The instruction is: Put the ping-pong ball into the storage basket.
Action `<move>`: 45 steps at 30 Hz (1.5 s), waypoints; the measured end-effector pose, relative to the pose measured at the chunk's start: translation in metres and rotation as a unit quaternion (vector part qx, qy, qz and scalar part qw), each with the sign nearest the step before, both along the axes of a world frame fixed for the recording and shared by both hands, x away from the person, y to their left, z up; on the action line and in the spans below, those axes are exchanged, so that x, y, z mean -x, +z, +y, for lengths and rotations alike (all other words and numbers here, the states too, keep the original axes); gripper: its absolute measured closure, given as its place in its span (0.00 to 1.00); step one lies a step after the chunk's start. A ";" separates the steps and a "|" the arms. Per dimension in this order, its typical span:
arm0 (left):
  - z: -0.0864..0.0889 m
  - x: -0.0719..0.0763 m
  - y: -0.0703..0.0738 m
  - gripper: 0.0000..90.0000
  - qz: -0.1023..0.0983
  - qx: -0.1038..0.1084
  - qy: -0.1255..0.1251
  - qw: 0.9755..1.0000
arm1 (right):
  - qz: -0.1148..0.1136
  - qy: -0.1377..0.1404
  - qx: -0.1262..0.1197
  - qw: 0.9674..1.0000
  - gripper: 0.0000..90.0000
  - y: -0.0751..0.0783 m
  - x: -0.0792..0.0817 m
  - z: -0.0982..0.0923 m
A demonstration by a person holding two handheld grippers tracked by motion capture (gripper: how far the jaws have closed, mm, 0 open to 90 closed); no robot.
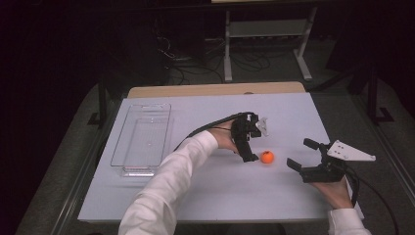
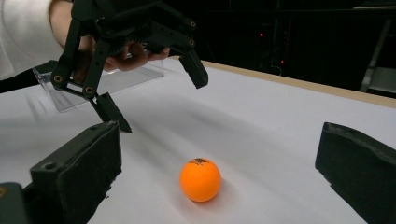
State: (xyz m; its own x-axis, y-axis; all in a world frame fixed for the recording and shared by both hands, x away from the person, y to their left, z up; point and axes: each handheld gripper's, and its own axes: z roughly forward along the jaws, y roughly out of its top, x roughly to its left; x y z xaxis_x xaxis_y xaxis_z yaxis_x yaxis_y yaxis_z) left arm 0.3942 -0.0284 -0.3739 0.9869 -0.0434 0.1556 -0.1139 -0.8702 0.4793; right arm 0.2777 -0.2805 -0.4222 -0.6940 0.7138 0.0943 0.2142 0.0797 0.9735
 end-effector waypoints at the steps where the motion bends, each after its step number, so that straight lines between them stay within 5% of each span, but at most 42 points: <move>1: -0.001 0.000 -0.001 0.00 0.001 0.000 -0.002 1.000 | 0.000 0.000 0.000 1.000 0.00 0.000 0.000 0.000; 45: -0.035 0.001 -0.033 0.00 0.022 0.016 -0.023 0.999 | 0.002 0.006 -0.001 1.000 0.00 -0.001 0.002 0.001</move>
State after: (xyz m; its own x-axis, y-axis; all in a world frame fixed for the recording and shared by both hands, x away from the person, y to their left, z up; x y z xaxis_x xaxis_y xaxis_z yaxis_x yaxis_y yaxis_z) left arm 0.3931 -0.0631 -0.4066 0.9897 -0.0855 0.1147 -0.1327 -0.8486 0.5121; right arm 0.2762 -0.2793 -0.4228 -0.7024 0.7049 0.0989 0.2172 0.0800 0.9728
